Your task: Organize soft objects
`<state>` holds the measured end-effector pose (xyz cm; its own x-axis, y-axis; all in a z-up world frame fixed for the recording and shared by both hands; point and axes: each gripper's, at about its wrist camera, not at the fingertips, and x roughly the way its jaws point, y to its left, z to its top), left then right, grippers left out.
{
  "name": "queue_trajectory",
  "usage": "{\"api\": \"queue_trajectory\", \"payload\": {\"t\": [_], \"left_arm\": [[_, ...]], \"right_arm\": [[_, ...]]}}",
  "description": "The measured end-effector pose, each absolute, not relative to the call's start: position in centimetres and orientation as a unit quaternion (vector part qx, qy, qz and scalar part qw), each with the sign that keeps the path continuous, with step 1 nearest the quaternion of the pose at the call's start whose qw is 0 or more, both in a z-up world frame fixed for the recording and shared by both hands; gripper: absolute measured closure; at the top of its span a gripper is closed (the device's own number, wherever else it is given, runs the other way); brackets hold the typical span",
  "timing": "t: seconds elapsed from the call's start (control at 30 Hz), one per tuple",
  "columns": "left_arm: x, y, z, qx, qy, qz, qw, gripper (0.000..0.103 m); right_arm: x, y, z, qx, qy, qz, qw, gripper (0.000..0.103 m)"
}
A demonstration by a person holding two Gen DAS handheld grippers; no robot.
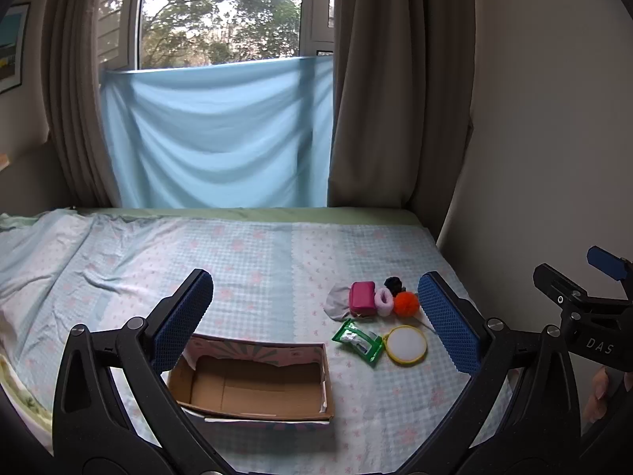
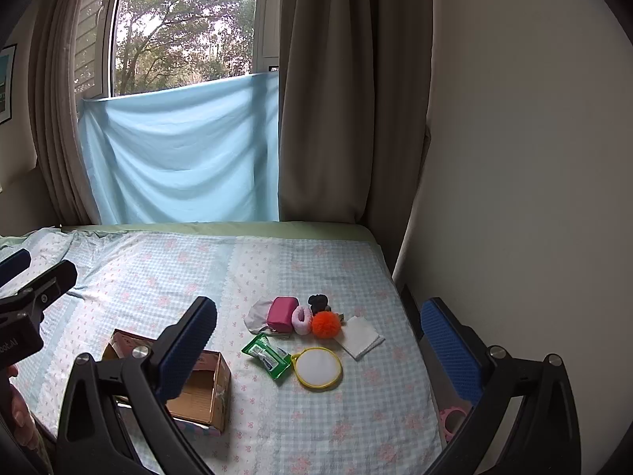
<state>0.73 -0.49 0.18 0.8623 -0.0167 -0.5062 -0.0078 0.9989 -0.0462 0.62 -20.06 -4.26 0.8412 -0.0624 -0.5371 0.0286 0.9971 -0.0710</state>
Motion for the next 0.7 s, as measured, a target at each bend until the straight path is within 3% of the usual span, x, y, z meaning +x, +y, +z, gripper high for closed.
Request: {"api": "queue_trajectory", "payload": {"t": [0.7], "left_arm": [[0.81, -0.84, 0.31, -0.023, 0.266, -0.003, 0.964, 0.000]], "right_arm": [[0.89, -20.30, -4.32, -0.026, 0.274, -0.013, 0.961, 0.000]]}}
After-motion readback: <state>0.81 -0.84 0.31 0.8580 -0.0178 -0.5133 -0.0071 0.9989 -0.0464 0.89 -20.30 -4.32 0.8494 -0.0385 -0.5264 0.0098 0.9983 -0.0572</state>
